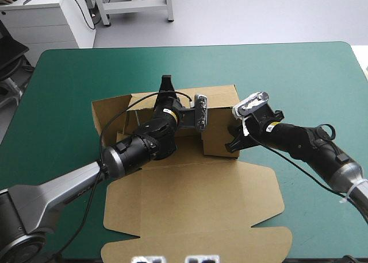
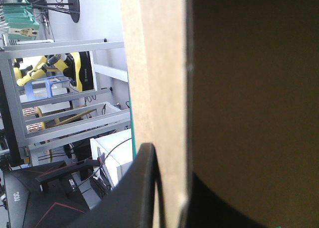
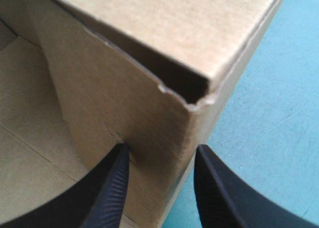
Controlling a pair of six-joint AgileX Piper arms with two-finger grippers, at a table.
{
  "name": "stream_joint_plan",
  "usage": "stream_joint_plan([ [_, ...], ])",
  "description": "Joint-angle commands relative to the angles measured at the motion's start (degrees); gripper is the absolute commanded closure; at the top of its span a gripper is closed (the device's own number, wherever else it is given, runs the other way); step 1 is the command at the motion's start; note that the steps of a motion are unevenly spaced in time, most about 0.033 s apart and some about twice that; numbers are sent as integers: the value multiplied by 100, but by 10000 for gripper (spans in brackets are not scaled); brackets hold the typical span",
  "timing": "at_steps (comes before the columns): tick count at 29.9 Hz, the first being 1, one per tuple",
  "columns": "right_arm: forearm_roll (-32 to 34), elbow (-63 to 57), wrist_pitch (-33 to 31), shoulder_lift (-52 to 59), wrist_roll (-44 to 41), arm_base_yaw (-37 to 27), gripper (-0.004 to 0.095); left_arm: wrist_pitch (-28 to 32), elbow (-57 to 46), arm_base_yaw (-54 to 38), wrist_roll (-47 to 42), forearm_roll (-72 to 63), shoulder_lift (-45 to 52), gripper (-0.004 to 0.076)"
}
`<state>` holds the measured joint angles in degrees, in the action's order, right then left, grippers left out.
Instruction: Fold the box
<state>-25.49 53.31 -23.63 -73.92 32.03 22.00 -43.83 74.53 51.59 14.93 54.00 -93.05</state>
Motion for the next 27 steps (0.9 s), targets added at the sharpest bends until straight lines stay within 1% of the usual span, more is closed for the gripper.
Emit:
stream_joint_plan([
  [1,-62,152,401,-111,149,-10,529,-126,75,59,-113,-629,214,732],
  [4,-125,152,490,-292,236,-10,526,-126,75,59,-34,-771,255,732],
  [7,-345,163,520,-350,356,-10,526,-136,75,59,331,-1053,269,732],
  [9,-384,163,544,-350,356,-10,537,-135,75,59,449,-1239,269,732],
  [11,-479,163,649,-350,297,-10,571,-122,75,59,488,-1362,269,732],
  [13,-591,163,673,-350,297,-10,656,-122,75,59,488,-1362,269,732],
  [15,-737,163,651,-350,297,-10,789,-122,75,59,488,-1362,269,732],
  [16,-799,163,640,-350,316,-10,879,-122,75,59,488,-1362,269,732],
  [17,-854,163,636,-350,324,-10,924,-122,75,59,488,-1362,269,732],
  [20,-933,163,636,-350,312,-10,917,-89,75,59,488,-1362,269,732],
  [24,-1130,163,801,-350,314,-10,916,-79,75,59,488,-1362,279,732],
  [27,-1130,163,937,-350,300,-10,914,-223,84,69,499,-1340,327,731],
])
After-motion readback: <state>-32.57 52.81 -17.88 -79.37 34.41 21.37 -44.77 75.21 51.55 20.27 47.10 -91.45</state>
